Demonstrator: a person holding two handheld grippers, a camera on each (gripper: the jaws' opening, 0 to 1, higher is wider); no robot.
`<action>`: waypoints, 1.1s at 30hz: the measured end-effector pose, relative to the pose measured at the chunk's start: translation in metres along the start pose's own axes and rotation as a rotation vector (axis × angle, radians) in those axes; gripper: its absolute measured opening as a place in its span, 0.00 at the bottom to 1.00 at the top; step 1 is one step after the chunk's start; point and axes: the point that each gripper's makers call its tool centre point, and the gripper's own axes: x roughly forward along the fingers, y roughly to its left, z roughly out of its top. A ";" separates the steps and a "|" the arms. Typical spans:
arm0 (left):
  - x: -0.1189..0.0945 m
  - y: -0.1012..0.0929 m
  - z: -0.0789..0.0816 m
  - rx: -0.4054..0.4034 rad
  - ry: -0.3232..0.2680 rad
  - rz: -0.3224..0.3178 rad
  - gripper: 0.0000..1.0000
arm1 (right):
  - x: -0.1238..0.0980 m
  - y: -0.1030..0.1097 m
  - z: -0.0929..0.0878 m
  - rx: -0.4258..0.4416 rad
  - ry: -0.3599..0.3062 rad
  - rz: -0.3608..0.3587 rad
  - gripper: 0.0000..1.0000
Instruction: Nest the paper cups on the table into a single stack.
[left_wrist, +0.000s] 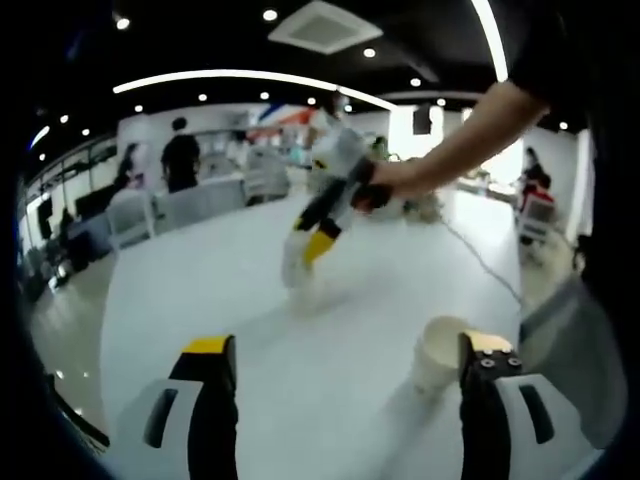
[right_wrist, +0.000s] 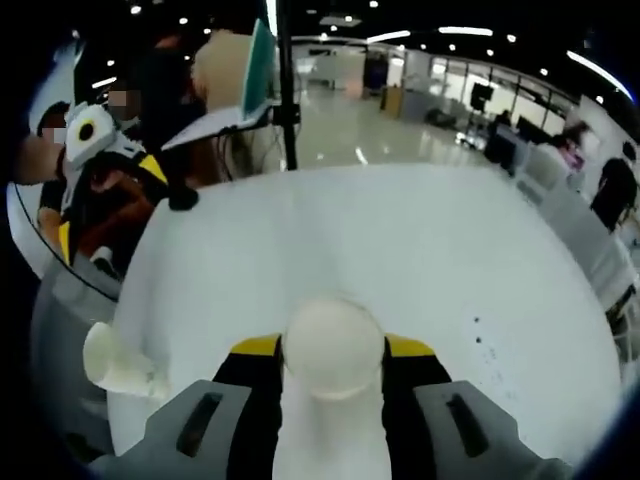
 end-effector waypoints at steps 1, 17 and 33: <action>0.000 0.000 -0.001 -0.001 0.003 -0.001 0.91 | -0.008 0.000 0.006 0.016 -0.026 -0.017 0.35; -0.001 -0.015 -0.001 0.017 0.008 -0.046 0.91 | -0.090 0.039 0.050 0.119 -0.229 -0.057 0.35; 0.001 -0.032 0.013 0.040 -0.003 -0.087 0.92 | -0.147 0.078 0.072 0.161 -0.366 -0.099 0.35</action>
